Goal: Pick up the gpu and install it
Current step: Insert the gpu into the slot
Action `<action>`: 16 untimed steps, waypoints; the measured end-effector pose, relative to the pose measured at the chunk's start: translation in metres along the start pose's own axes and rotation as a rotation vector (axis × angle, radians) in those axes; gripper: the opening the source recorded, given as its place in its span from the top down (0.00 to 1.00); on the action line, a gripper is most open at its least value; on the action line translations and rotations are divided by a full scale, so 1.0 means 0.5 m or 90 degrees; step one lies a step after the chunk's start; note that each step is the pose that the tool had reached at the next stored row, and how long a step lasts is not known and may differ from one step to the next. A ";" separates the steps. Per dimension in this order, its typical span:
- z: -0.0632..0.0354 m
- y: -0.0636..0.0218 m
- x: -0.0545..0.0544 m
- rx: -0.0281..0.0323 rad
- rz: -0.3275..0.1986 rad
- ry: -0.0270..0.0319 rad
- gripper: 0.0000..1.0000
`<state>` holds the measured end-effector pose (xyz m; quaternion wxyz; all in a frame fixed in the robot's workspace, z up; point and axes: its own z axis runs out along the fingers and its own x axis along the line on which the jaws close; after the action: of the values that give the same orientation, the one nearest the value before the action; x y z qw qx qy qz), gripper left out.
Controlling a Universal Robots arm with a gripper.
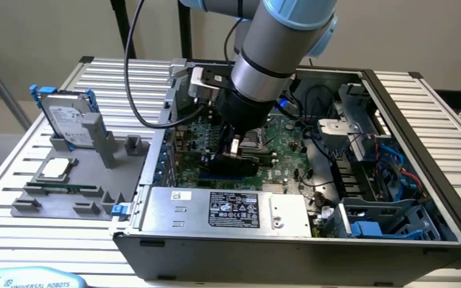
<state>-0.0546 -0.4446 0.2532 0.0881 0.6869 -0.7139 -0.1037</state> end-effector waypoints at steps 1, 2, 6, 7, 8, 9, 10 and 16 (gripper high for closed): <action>0.001 0.000 0.000 0.0000 0.000 0.0000 0.74; 0.001 0.000 0.000 0.0000 0.000 0.0000 0.74; 0.004 0.001 0.000 -0.0002 0.000 0.0006 0.74; 0.004 0.001 0.000 -0.0001 0.000 0.0007 0.74; 0.005 0.000 0.000 0.0000 0.000 0.0006 0.74; 0.005 0.000 0.000 0.0000 0.000 0.0009 0.74; 0.005 0.000 0.000 0.0000 0.000 0.0012 0.74; 0.008 0.000 0.000 0.0001 -0.001 0.0016 0.74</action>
<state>-0.0555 -0.4443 0.2495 0.0888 0.6878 -0.7131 -0.1030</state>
